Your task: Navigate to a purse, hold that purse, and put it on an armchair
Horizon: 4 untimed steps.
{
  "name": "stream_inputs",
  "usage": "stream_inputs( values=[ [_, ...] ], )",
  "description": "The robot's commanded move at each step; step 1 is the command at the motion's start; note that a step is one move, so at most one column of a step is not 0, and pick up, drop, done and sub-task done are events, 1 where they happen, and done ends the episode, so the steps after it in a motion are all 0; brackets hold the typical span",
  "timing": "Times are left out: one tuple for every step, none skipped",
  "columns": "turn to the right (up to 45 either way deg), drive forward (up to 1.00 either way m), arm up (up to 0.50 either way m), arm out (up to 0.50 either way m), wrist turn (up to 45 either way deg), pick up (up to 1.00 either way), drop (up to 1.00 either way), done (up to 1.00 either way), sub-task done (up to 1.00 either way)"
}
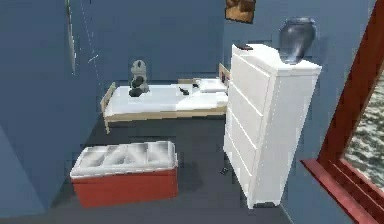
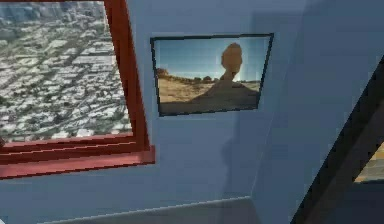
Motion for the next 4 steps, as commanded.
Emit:
stream_inputs(
  values=[
    [-24.0,0.00,0.00,0.00,0.0,0.00,0.00,0.00,0.00],
    [0.0,0.35,0.00,0.00,0.0,0.00,0.00,0.00,0.00],
    [-36.0,0.00,0.00,0.00,0.0,0.00,0.00,0.00,0.00],
    [0.0,0.25,0.00,0.00,0.0,0.00,0.00,0.00,0.00]
  ],
)
